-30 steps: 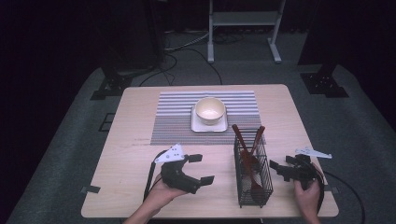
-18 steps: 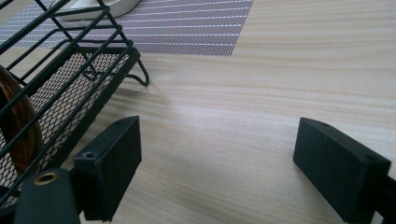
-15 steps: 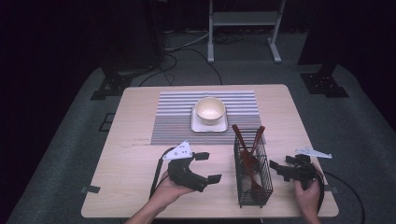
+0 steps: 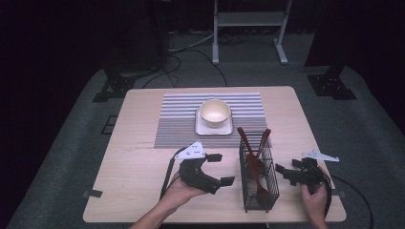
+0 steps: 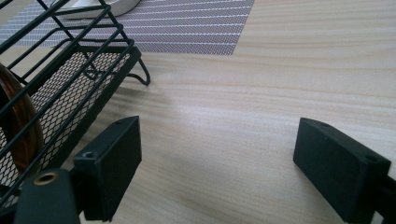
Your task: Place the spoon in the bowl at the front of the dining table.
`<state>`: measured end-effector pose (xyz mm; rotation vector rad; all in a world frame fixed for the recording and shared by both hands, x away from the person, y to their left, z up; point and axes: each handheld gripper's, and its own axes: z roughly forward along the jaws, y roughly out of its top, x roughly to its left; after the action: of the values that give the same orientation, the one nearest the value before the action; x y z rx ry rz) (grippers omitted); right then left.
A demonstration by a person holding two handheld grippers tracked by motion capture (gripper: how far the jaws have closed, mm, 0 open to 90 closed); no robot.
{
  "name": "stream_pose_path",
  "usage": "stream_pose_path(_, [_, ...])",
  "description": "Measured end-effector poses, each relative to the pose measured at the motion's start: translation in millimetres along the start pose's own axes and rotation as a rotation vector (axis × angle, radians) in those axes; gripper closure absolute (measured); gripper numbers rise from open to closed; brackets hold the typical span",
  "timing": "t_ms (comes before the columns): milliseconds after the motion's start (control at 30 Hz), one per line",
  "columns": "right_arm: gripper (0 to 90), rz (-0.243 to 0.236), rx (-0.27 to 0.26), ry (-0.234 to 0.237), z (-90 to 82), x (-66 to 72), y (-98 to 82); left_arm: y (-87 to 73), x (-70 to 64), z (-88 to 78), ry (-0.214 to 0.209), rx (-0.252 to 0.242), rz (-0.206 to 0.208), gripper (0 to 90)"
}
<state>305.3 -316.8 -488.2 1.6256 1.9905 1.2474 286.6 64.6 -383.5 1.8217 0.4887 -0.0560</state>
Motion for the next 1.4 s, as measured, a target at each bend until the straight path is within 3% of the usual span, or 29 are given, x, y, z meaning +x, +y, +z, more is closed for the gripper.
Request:
stream_pose_path(900, [14.1, 0.000, 0.002, 0.004, 0.0, 0.1, 0.0, 19.2, -4.9, 26.1, -0.037, 0.015, 0.015, 7.9])
stream_pose_path(1400, [14.1, -0.001, 0.002, 0.006, 0.0, 0.0, 0.0, 27.6, -1.7, 35.2, -0.021, 0.014, 0.015, 12.4])
